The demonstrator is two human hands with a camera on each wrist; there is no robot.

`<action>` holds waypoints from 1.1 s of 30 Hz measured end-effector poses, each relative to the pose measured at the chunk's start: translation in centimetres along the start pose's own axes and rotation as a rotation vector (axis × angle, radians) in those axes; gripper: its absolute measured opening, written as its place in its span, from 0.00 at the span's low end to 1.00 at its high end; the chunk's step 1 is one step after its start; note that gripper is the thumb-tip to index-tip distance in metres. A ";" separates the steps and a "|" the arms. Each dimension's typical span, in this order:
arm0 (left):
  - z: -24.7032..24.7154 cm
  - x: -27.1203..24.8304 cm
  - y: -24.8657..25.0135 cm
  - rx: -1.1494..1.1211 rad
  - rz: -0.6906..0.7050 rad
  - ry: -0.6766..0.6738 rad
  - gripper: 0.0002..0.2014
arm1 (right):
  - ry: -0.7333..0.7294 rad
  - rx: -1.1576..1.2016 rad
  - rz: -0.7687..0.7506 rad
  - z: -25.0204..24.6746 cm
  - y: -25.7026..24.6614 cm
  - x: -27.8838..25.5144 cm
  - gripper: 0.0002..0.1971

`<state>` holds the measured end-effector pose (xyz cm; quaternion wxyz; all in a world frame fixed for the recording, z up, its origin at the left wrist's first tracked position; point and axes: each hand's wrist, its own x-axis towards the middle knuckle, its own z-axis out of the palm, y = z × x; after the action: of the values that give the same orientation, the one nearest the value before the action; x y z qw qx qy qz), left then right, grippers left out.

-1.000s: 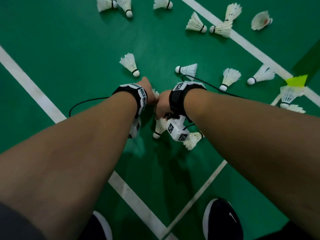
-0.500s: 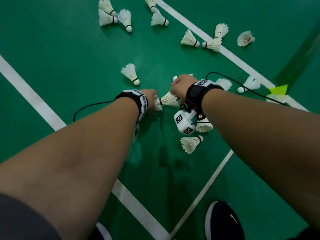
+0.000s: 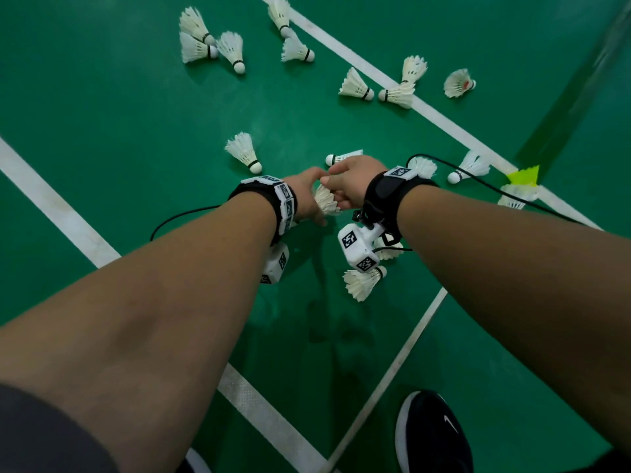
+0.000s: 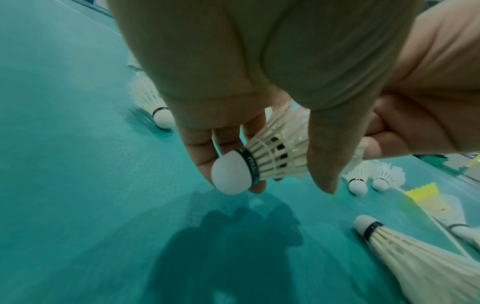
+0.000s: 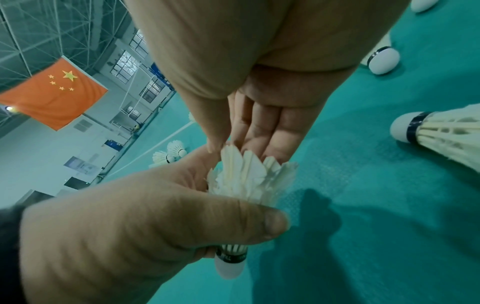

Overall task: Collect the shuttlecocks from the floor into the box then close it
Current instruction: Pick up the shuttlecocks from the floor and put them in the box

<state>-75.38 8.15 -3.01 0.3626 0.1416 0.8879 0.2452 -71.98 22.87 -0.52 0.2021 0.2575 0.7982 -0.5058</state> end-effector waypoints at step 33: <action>1.7 1.8 0.3 0.460 0.004 -0.085 0.43 | 0.099 -0.795 0.008 -2.6 4.3 0.4 0.30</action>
<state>-75.46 9.72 -4.96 0.3575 0.2325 0.9040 0.0308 -69.79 26.86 -2.68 0.2491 0.1864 0.9395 -0.1437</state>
